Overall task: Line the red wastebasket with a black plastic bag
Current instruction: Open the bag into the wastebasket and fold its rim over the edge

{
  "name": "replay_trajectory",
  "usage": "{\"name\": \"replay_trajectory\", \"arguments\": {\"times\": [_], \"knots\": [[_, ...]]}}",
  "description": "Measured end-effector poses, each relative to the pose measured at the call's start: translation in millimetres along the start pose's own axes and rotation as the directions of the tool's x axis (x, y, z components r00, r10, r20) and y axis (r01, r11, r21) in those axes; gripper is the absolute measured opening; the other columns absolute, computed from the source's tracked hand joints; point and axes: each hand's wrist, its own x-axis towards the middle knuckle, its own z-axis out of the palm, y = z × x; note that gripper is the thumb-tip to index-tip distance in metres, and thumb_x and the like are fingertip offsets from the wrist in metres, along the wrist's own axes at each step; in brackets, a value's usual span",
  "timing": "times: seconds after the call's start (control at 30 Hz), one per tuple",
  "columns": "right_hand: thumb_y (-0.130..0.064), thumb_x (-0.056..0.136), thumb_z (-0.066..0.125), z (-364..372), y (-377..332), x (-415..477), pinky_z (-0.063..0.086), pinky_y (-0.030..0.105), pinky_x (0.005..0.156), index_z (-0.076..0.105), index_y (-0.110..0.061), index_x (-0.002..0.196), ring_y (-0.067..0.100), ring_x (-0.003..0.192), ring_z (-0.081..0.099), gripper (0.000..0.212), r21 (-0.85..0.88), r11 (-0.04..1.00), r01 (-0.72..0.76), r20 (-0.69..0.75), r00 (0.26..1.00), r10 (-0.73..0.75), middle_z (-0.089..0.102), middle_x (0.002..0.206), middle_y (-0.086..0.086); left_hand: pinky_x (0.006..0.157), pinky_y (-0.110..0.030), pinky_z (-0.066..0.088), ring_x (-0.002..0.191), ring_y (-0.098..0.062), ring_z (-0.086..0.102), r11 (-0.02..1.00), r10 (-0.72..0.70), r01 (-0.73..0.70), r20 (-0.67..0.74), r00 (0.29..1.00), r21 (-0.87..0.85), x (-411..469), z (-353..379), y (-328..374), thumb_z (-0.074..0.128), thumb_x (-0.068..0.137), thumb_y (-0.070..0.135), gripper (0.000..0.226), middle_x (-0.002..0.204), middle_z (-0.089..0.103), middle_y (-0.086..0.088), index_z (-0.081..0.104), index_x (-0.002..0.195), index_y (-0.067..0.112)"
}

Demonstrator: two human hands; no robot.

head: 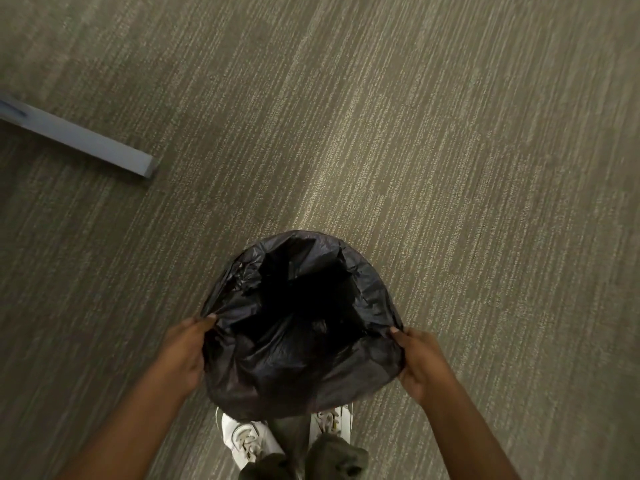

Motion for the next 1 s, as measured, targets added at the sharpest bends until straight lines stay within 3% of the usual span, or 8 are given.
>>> {"name": "replay_trajectory", "arguments": {"times": [0.17, 0.23, 0.33, 0.4, 0.53, 0.63, 0.9, 1.0], "knots": [[-0.006, 0.097, 0.047, -21, 22, 3, 0.061, 0.038, 0.06, 0.064, 0.001, 0.098, 0.031, 0.077, 0.074, 0.019, 0.171, 0.984, -0.041, 0.071, 0.997, 0.029, 0.076, 0.088, 0.02, 0.052, -0.033, 0.058, 0.067, -0.022, 0.066, 0.996, -0.027, 0.027, 0.003, 1.0, -0.088, 7, -7, -5, 0.049, 0.096, 0.014, 0.014, 0.078, 0.069, -0.01, 0.058, 0.085, 0.011], [-0.01, 0.096, 0.05, -27, 30, 6, 0.062, 0.042, 0.06, 0.064, 0.0, 0.1, 0.032, 0.075, 0.074, 0.018, 0.142, 0.989, -0.025, 0.039, 0.999, 0.02, 0.075, 0.089, 0.021, 0.057, -0.033, 0.059, 0.061, -0.018, 0.07, 0.994, 0.0, 0.002, 0.015, 1.0, -0.108, 10, -11, -7, 0.05, 0.096, 0.018, 0.013, 0.073, 0.073, -0.005, 0.06, 0.09, 0.011], [-0.021, 0.095, 0.053, -24, 43, 11, 0.061, 0.046, 0.071, 0.064, 0.004, 0.101, 0.037, 0.083, 0.072, 0.028, 0.037, 0.998, 0.044, -0.028, 0.999, -0.043, 0.073, 0.097, 0.027, 0.075, -0.04, 0.057, 0.078, -0.021, 0.067, 0.993, 0.051, -0.049, 0.022, 0.998, -0.106, 14, -17, -13, 0.052, 0.094, 0.025, 0.017, 0.092, 0.069, -0.009, 0.06, 0.09, 0.011], [-0.029, 0.095, 0.051, -18, 53, 10, 0.058, 0.049, 0.08, 0.065, 0.004, 0.097, 0.039, 0.087, 0.071, 0.036, 0.016, 0.995, 0.102, -0.089, 0.991, -0.1, 0.072, 0.098, 0.028, 0.063, -0.032, 0.061, 0.07, -0.017, 0.07, 0.992, 0.076, -0.075, 0.008, 0.997, -0.097, 13, -22, -17, 0.054, 0.093, 0.027, 0.019, 0.082, 0.073, -0.006, 0.061, 0.086, 0.011], [-0.038, 0.085, 0.054, -6, 81, -6, 0.061, 0.044, 0.072, 0.063, 0.006, 0.105, 0.037, 0.091, 0.071, 0.049, 0.274, 0.955, 0.113, -0.088, 0.992, -0.092, 0.073, 0.099, 0.025, 0.047, -0.021, 0.055, 0.053, -0.006, 0.067, 0.99, 0.077, -0.073, 0.032, 0.997, -0.121, 8, -31, -34, 0.057, 0.09, 0.022, 0.013, 0.068, 0.073, 0.001, 0.06, 0.087, 0.01], [-0.028, 0.078, 0.059, 1, 101, -20, 0.062, 0.039, 0.063, 0.061, 0.007, 0.108, 0.033, 0.087, 0.073, 0.046, 0.371, 0.923, 0.1, -0.041, 0.995, -0.091, 0.073, 0.099, 0.023, 0.06, -0.03, 0.056, 0.072, -0.02, 0.068, 0.995, 0.05, -0.043, 0.085, 0.995, -0.085, 0, -30, -48, 0.067, 0.081, 0.013, 0.025, 0.09, 0.071, -0.011, 0.059, 0.104, 0.005], [0.008, 0.074, 0.068, 9, 126, -28, 0.051, 0.031, 0.062, 0.066, -0.004, 0.103, 0.028, 0.078, 0.066, 0.032, 0.226, 0.974, 0.008, -0.029, 1.0, -0.001, 0.074, 0.09, 0.015, 0.039, -0.022, 0.051, 0.05, -0.017, 0.067, 0.987, -0.018, 0.027, 0.055, 0.998, -0.157, -12, -19, -72, 0.057, 0.081, -0.008, 0.014, 0.068, 0.073, -0.009, 0.059, 0.087, 0.004], [0.012, 0.072, 0.068, 8, 131, -30, 0.047, 0.029, 0.05, 0.067, -0.004, 0.094, 0.023, 0.064, 0.066, 0.027, 0.134, 0.99, -0.04, 0.006, 0.999, 0.039, 0.072, 0.08, 0.014, 0.042, -0.025, 0.053, 0.065, -0.024, 0.06, 0.979, -0.073, 0.078, 0.037, 0.997, -0.187, -10, -20, -78, 0.045, 0.08, -0.014, 0.02, 0.077, 0.064, -0.015, 0.054, 0.089, 0.002]]}}
